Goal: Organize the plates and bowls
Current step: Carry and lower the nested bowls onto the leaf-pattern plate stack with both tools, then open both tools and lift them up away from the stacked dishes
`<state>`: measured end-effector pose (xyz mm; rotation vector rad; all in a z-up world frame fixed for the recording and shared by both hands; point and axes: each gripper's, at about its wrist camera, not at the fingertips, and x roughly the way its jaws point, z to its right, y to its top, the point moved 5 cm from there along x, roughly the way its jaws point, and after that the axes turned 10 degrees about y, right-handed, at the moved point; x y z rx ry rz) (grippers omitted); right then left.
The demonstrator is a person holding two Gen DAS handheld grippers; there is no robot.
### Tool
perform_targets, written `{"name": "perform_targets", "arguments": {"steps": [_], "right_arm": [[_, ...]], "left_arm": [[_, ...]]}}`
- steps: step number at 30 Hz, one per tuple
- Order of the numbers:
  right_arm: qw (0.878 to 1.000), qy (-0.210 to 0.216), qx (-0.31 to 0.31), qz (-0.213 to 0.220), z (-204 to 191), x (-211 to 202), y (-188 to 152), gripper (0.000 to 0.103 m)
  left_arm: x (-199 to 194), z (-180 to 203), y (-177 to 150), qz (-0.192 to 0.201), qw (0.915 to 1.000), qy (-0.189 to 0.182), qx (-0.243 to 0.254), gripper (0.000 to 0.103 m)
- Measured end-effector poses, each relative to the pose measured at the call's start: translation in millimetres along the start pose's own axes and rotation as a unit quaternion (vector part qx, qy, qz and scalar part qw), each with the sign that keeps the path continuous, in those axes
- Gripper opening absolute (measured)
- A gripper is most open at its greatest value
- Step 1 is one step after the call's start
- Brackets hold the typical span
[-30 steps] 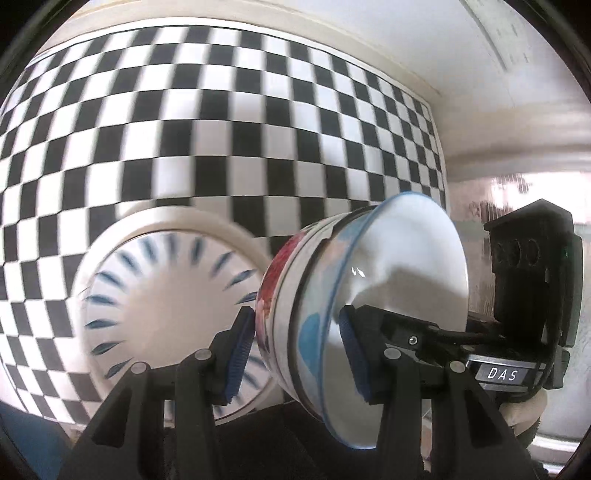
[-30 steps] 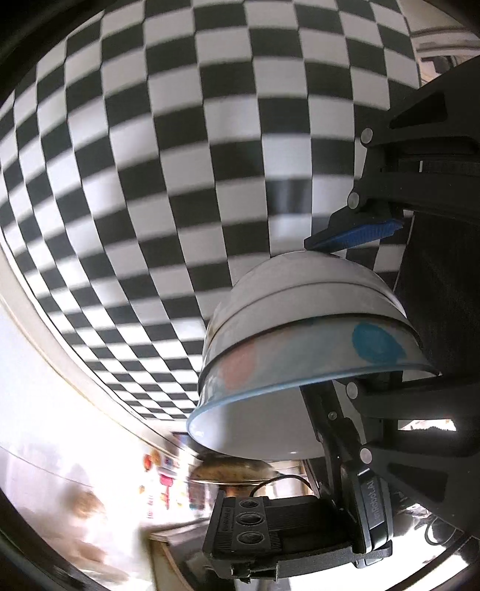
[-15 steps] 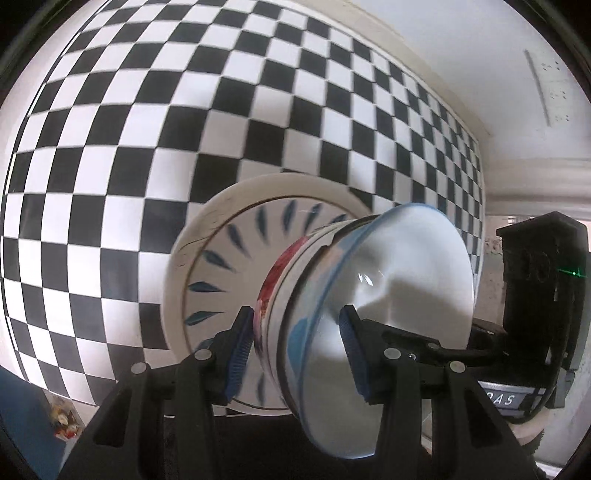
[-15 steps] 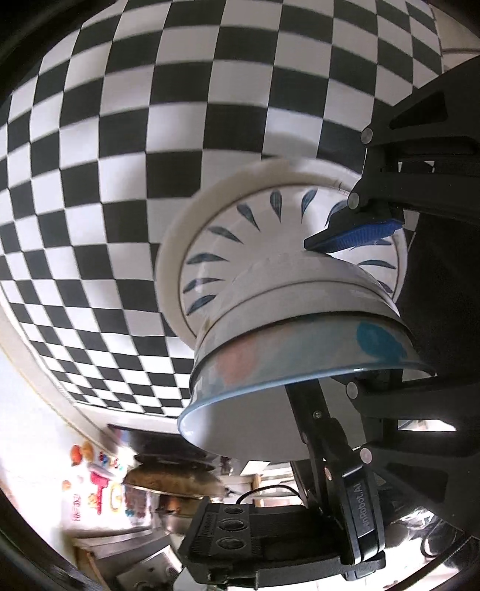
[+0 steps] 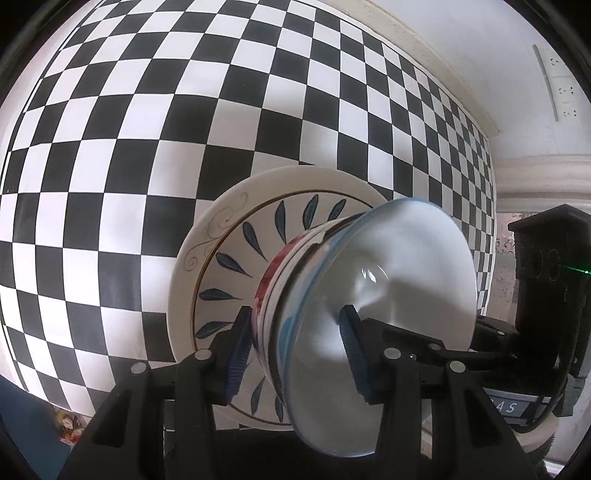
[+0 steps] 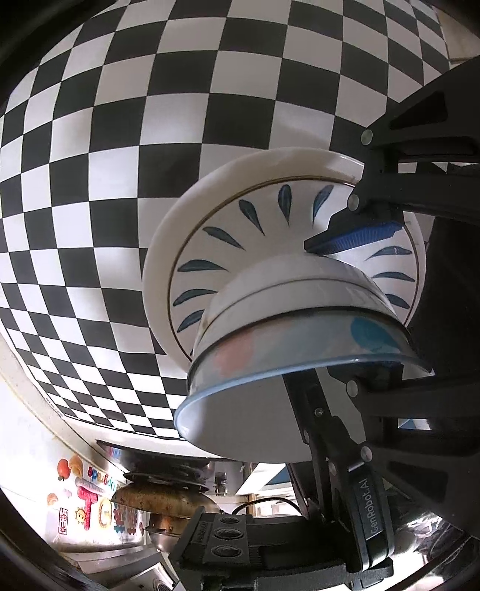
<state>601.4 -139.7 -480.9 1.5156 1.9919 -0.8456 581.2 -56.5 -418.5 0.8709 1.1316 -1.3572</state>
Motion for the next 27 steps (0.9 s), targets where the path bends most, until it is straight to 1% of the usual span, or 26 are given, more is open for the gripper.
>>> {"name": "perform_targets", "arguments": {"steps": [13, 16, 19, 23, 27], "right_arm": [[1.000, -0.010, 0.003, 0.012, 4.4, -10.7, -4.2, 0.048], [1.000, -0.015, 0.001, 0.015, 2.6, -15.1, -5.4, 0.048], [0.999, -0.033, -0.008, 0.025, -2.0, -23.3, -7.8, 0.048], [0.996, -0.080, -0.029, 0.042, -10.4, -38.5, -13.6, 0.048], [0.990, -0.120, -0.048, 0.064, -24.9, -58.7, -25.0, 0.048]], "left_arm": [[-5.4, 0.7, -0.3, 0.005, 0.9999, 0.001, 0.010, 0.043], [-12.8, 0.7, 0.5, 0.016, 0.9997, 0.010, 0.013, 0.043], [-25.7, 0.4, 0.5, 0.039, 0.9983, 0.037, 0.022, 0.043], [-40.9, -1.8, -3.7, 0.062, 0.9958, 0.062, 0.028, 0.043], [-59.7, -5.7, -11.0, 0.092, 0.9908, 0.095, 0.030, 0.044]]}}
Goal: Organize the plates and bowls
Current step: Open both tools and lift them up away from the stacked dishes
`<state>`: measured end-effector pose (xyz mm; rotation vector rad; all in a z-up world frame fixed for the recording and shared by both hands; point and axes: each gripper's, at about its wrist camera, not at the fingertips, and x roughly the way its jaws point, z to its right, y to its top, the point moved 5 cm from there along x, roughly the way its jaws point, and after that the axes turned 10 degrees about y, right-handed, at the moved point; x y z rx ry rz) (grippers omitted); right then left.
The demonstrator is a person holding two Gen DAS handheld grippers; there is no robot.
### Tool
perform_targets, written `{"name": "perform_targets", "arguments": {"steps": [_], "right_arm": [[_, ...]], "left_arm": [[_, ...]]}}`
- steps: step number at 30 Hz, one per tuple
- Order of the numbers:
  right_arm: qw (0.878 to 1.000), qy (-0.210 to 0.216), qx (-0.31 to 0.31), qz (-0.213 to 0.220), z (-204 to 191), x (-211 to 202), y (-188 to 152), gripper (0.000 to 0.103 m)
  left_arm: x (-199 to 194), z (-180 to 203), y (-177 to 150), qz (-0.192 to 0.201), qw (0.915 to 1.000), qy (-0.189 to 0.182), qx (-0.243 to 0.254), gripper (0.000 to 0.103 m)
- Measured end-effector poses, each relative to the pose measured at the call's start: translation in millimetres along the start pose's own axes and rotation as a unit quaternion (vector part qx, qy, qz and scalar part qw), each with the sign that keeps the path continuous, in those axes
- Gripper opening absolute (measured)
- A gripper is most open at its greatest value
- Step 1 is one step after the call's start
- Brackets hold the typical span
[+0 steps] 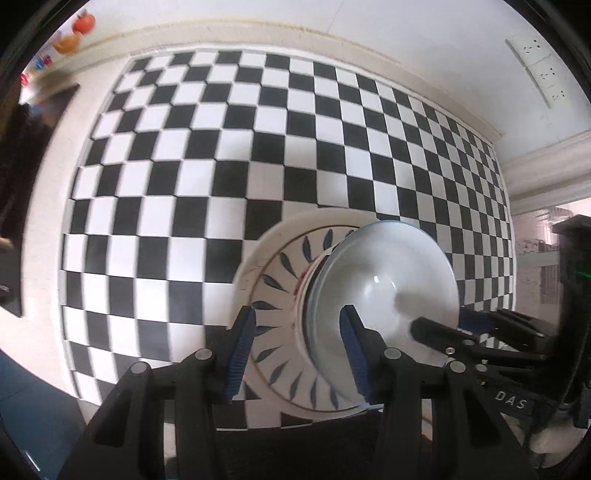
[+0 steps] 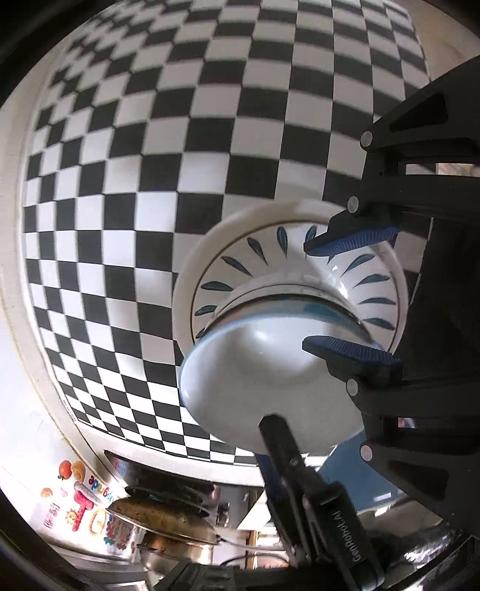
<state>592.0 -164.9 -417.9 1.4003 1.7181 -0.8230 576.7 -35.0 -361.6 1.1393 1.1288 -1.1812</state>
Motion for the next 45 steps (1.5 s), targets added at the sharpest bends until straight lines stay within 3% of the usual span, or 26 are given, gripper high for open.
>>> {"name": "perform_targets", "arguments": {"steps": [3, 4, 5, 7, 8, 9, 11, 13, 21, 30, 45], "right_arm": [[0.999, -0.028, -0.011, 0.019, -8.1, -18.0, -5.9, 0.049], [0.999, -0.034, -0.012, 0.027, -10.2, -23.7, -7.4, 0.057], [0.998, -0.041, -0.013, 0.034, -12.2, -29.2, -8.9, 0.073], [0.997, -0.060, -0.020, 0.052, -18.5, -42.1, -12.4, 0.093], [0.996, -0.066, -0.022, 0.059, -21.6, -47.2, -13.6, 0.095], [0.994, -0.076, -0.022, 0.070, -25.3, -54.6, -15.7, 0.095], [0.992, -0.089, -0.026, 0.086, -30.8, -63.9, -19.5, 0.099], [0.989, -0.104, -0.027, 0.104, -34.4, -72.8, -22.6, 0.103], [0.977, -0.136, -0.018, 0.165, -42.2, -112.5, -37.3, 0.103], [0.973, -0.131, -0.017, 0.191, -41.4, -142.6, -64.0, 0.103], [0.940, -0.156, -0.063, 0.297, -88.8, -242.0, -151.3, 0.103]], "left_arm": [[-16.0, -5.0, -2.2, 0.027, 0.9993, 0.027, 0.003, 0.046], [-21.2, -7.1, -2.7, 0.036, 0.9986, 0.038, 0.002, 0.046], [-26.6, -9.6, -2.9, 0.046, 0.9977, 0.049, 0.001, 0.046], [-40.7, -13.1, -3.0, 0.074, 0.9953, 0.062, 0.001, 0.048], [-48.1, -14.9, -2.6, 0.091, 0.9935, 0.068, 0.000, 0.058], [-55.6, -16.1, -1.5, 0.110, 0.9910, 0.075, 0.000, 0.075], [-68.0, -18.0, 0.4, 0.139, 0.9866, 0.085, 0.000, 0.094], [-78.5, -18.0, 1.2, 0.161, 0.9836, 0.083, 0.000, 0.095], [-92.2, -0.5, -9.2, 0.175, 0.9818, 0.073, 0.018, 0.097], [-116.7, 18.0, -41.5, 0.200, 0.9754, 0.092, 0.011, 0.097], [-220.2, 32.9, -122.6, 0.290, 0.9470, 0.134, -0.037, 0.097]]}}
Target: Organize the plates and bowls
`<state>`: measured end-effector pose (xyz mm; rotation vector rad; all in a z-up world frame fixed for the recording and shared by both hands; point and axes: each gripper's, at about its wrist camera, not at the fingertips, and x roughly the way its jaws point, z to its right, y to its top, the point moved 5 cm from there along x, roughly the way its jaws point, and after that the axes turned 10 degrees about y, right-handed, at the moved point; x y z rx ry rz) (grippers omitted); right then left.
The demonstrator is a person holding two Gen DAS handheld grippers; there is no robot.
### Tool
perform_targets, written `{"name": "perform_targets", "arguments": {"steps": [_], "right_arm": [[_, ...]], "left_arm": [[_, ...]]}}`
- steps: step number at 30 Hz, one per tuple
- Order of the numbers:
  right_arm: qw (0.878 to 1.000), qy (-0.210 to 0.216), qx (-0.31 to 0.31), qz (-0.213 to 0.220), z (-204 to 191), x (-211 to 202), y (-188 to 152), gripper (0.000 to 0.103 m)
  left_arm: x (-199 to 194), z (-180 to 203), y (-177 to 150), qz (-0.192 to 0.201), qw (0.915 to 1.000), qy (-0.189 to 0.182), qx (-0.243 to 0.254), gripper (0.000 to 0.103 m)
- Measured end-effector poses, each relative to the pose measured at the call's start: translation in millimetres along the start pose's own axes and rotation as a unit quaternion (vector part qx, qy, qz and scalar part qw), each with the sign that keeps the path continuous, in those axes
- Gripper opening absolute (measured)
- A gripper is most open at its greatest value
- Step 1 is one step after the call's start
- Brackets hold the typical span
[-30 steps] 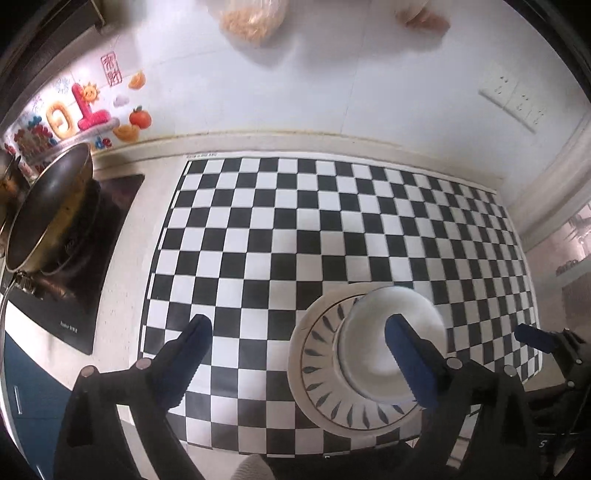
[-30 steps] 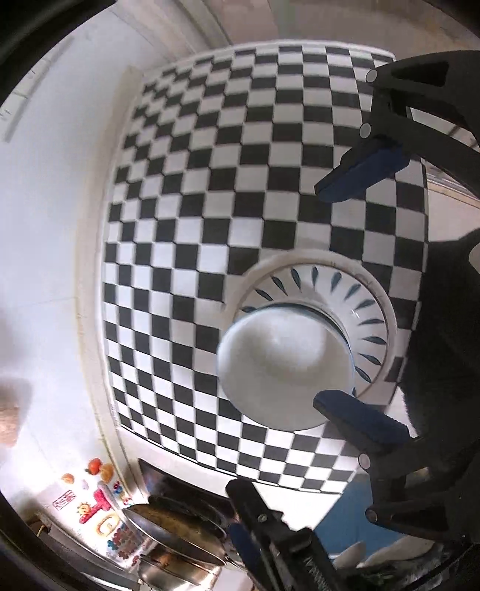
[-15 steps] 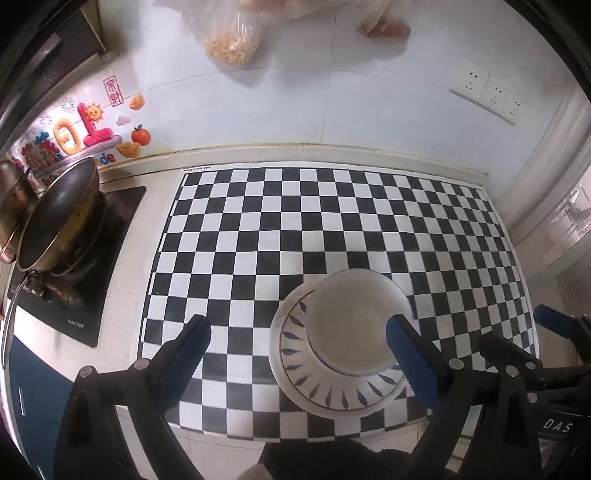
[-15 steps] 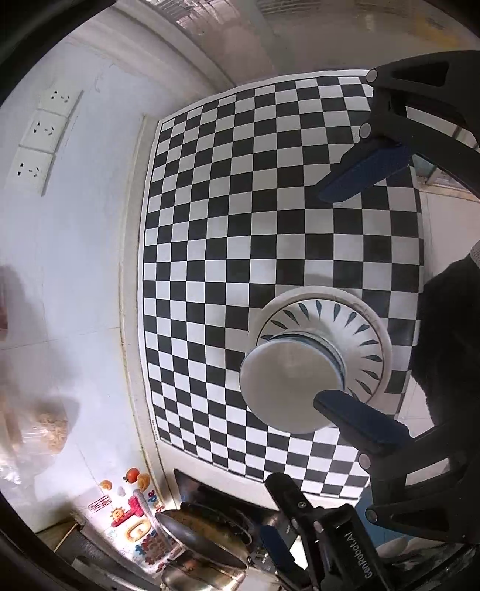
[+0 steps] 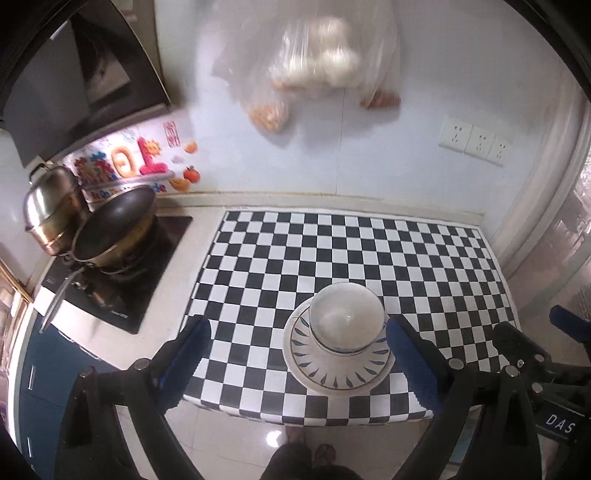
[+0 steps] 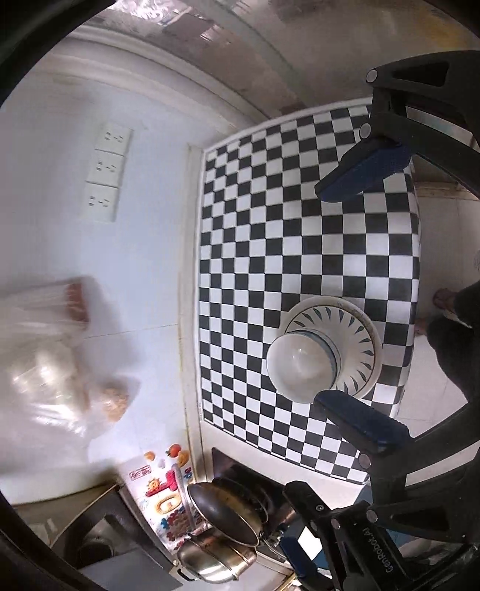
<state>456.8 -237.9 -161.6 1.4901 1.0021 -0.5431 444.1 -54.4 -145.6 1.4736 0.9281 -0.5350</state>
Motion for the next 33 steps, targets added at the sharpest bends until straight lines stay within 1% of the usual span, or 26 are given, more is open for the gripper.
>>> {"name": "perform_targets", "arguments": {"steps": [5, 7, 10, 15, 25, 28, 33], "right_arm": [[1.000, -0.001, -0.005, 0.017, -7.7, -39.3, -12.2, 0.103], [1.000, -0.004, -0.003, 0.028, -11.5, -56.8, -19.2, 0.103], [0.999, -0.005, 0.001, 0.038, -18.5, -78.8, -30.2, 0.103], [0.998, -0.015, 0.001, 0.054, -33.3, -112.7, -53.3, 0.103], [0.995, -0.045, 0.024, 0.091, -71.7, -183.1, -117.7, 0.103], [0.994, -0.051, 0.032, 0.095, -85.8, -203.2, -139.7, 0.103], [0.992, -0.061, 0.027, 0.111, -109.7, -244.1, -173.0, 0.103]], "left_arm": [[-38.3, -7.7, -7.2, 0.026, 0.9997, 0.000, 0.002, 0.097], [-53.3, -12.3, -12.0, 0.041, 0.9991, 0.004, -0.003, 0.097], [-71.4, -19.2, -21.3, 0.054, 0.9985, 0.001, -0.004, 0.097], [-94.4, -34.3, -42.9, 0.061, 0.9981, -0.007, -0.002, 0.097], [-152.4, -75.4, -96.4, 0.089, 0.9957, -0.012, 0.020, 0.097], [-174.2, -90.2, -114.7, 0.099, 0.9947, -0.010, 0.025, 0.097], [-204.2, -110.4, -139.6, 0.106, 0.9939, -0.015, 0.027, 0.097]]}}
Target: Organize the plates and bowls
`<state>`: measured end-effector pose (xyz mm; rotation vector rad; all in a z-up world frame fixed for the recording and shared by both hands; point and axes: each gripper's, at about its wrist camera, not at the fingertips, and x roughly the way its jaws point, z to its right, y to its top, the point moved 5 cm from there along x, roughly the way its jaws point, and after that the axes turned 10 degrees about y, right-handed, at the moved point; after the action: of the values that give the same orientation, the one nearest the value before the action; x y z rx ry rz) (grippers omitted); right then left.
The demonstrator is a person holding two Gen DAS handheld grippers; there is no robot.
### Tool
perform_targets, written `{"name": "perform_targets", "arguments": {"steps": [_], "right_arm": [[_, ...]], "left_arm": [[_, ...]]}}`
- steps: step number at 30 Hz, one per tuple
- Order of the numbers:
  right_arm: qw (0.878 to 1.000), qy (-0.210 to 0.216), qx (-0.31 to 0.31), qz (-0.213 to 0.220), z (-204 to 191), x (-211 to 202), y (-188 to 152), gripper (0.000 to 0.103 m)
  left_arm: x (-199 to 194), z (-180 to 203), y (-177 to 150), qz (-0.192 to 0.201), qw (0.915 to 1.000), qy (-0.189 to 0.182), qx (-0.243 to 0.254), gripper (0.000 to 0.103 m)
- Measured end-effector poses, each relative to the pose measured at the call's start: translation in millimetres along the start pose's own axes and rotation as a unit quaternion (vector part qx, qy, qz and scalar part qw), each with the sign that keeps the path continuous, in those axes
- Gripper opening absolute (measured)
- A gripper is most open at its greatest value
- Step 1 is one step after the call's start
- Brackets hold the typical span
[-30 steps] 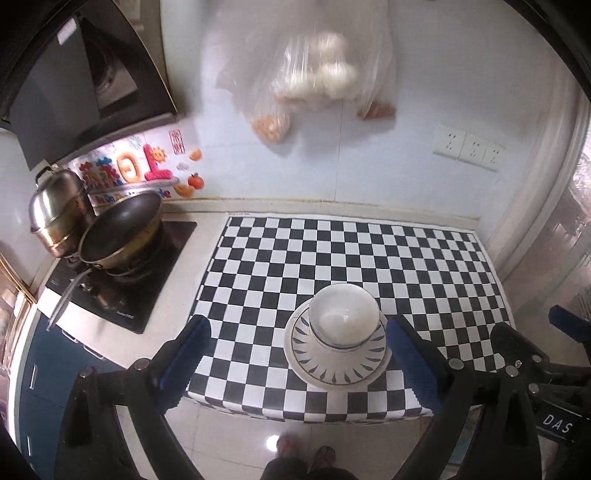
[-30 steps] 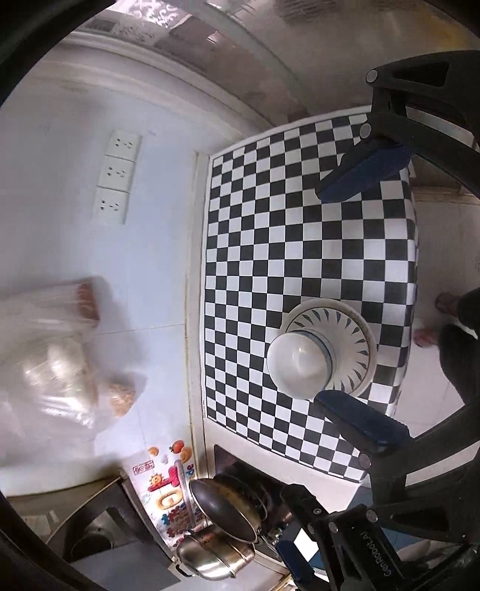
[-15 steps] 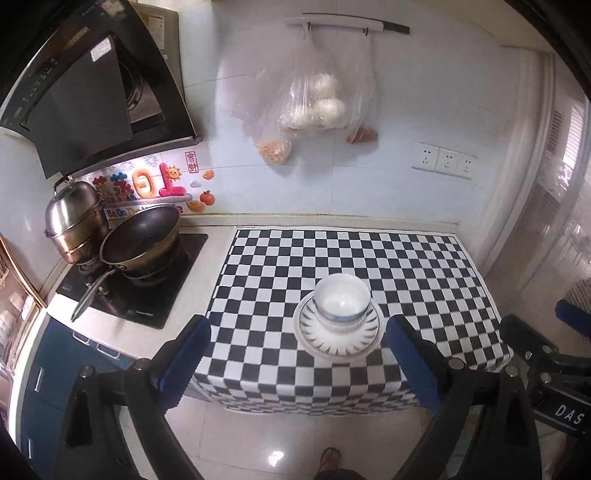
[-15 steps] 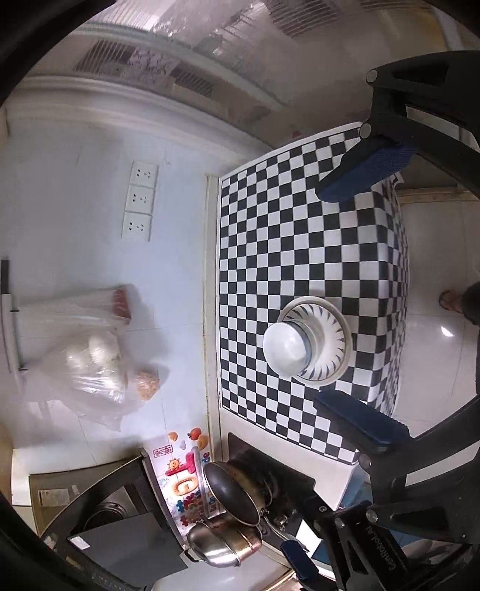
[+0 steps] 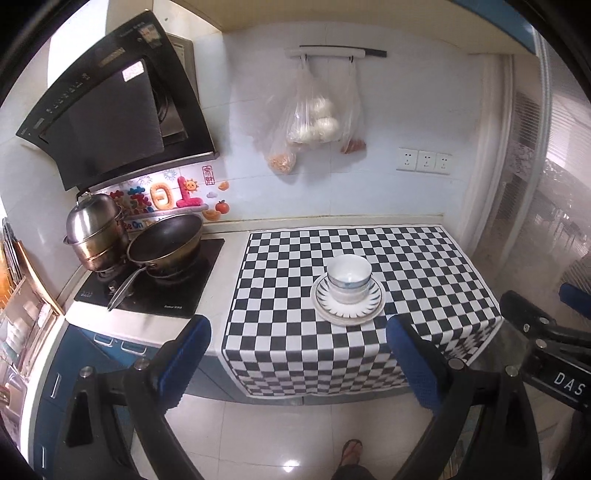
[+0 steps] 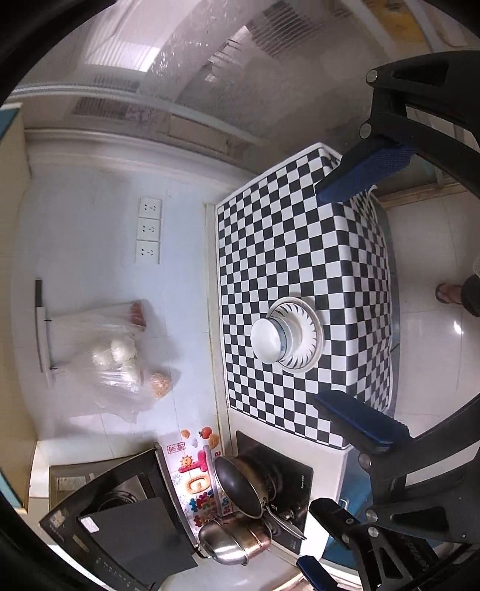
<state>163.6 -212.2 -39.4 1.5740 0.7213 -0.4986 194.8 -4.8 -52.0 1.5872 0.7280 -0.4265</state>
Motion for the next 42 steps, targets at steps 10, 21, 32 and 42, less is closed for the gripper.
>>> {"name": "perform_targets", "arguments": {"steps": [10, 21, 32, 42], "right_arm": [[1.000, 0.005, -0.003, 0.026, -11.3, -72.3, -32.7, 0.103], [1.000, 0.008, -0.008, 0.029, -0.5, -92.3, -34.1, 0.103], [0.999, 0.003, -0.010, 0.031, 7.3, -96.1, -33.9, 0.103], [1.000, -0.003, -0.011, 0.025, 13.2, -91.2, -34.7, 0.103]], "left_arm": [[-60.9, -15.7, -23.4, 0.019, 0.9998, 0.008, -0.004, 0.097], [-85.8, -16.0, -26.2, 0.033, 0.9992, 0.014, -0.019, 0.097], [-88.9, -13.4, -26.5, 0.032, 0.9992, 0.001, -0.023, 0.097], [-90.0, -9.0, -24.5, 0.036, 0.9990, -0.007, -0.025, 0.097]]}}
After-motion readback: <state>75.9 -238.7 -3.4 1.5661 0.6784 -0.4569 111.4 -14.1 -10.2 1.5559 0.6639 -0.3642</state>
